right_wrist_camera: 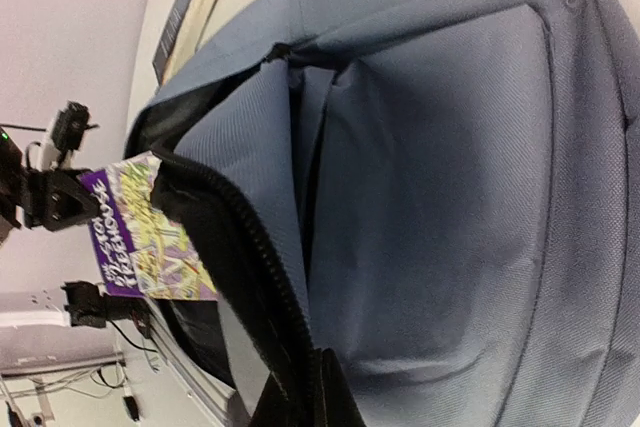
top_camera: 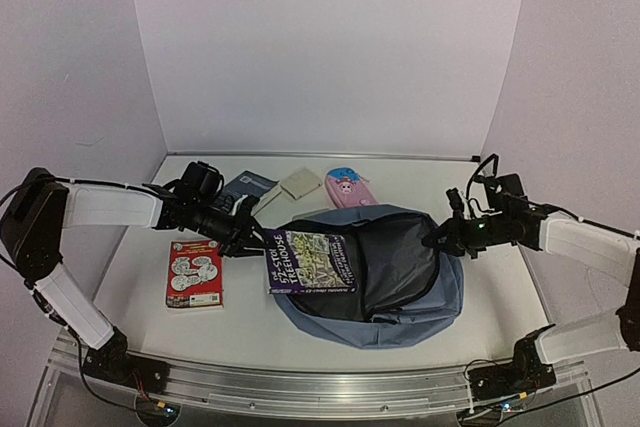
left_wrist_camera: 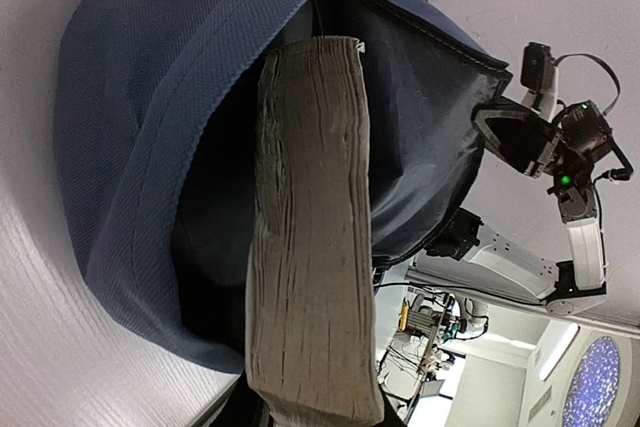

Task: Pack the student bag
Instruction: Place the book in the student bag.

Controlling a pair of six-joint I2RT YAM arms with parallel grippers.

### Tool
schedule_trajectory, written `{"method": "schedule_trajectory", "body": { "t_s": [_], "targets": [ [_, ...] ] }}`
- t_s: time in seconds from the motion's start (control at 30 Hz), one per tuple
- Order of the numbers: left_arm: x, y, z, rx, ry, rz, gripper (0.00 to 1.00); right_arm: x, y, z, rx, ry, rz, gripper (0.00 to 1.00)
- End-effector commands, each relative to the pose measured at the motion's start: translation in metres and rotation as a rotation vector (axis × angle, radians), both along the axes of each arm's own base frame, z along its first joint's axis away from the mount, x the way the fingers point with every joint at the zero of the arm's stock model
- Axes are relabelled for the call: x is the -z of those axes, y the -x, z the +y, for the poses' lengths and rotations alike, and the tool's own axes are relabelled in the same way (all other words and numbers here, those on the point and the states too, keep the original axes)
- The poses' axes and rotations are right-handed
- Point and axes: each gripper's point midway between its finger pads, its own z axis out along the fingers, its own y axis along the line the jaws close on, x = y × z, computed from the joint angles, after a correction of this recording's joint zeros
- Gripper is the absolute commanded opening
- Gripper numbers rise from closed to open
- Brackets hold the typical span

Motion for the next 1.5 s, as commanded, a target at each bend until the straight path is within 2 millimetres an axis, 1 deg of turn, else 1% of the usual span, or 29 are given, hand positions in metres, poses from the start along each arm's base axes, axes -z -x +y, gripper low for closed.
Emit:
{"method": "schedule_trajectory", "body": {
  "t_s": [0.0,0.17,0.27,0.4,0.57,0.7,0.77,0.83,0.93,1.07,1.13,1.17,1.37,1.4,1.47],
  "targets": [
    [-0.036,-0.017,-0.021,0.018,0.132,-0.120,0.00,-0.062,-0.005,0.008,-0.026,-0.070,-0.142,0.00],
    [-0.045,-0.022,-0.033,0.046,0.167,-0.136,0.00,-0.087,-0.002,0.009,-0.027,-0.097,-0.175,0.00],
    [-0.044,-0.023,-0.041,0.067,0.183,-0.125,0.00,-0.093,-0.002,0.008,-0.024,-0.097,-0.181,0.00],
    [-0.036,-0.023,-0.058,0.099,0.196,-0.098,0.00,-0.097,-0.003,0.008,-0.024,-0.097,-0.185,0.00],
    [-0.036,-0.025,-0.086,0.136,0.213,-0.104,0.00,-0.101,-0.005,0.009,-0.024,-0.097,-0.193,0.00],
    [-0.040,-0.027,-0.110,0.146,0.237,-0.127,0.00,-0.099,-0.005,0.008,-0.022,-0.093,-0.191,0.00],
    [-0.036,-0.030,-0.120,0.132,0.225,-0.131,0.00,-0.098,-0.004,0.008,-0.022,-0.092,-0.189,0.00],
    [-0.022,-0.033,-0.130,0.102,0.161,-0.130,0.00,-0.098,-0.005,0.008,-0.021,-0.090,-0.190,0.00],
    [-0.006,-0.036,-0.145,0.083,0.087,-0.144,0.00,-0.099,-0.006,0.008,-0.019,-0.089,-0.193,0.00],
    [0.006,-0.040,-0.157,0.049,0.076,-0.136,0.00,-0.101,-0.007,0.008,-0.017,-0.090,-0.198,0.00],
    [0.010,-0.042,-0.159,0.032,0.061,-0.137,0.00,-0.109,-0.008,0.008,-0.016,-0.101,-0.212,0.00],
    [0.012,-0.043,-0.159,0.024,0.051,-0.138,0.00,-0.117,-0.008,0.009,-0.016,-0.113,-0.223,0.00],
    [0.010,-0.046,-0.156,0.004,0.031,-0.160,0.00,-0.178,-0.007,0.013,-0.025,-0.187,-0.327,0.00],
    [0.008,-0.046,-0.156,0.005,0.034,-0.163,0.00,-0.185,-0.006,0.014,-0.028,-0.198,-0.336,0.00],
    [0.003,-0.046,-0.159,0.010,0.056,-0.167,0.00,-0.192,-0.006,0.014,-0.026,-0.209,-0.343,0.00]
  ]
}}
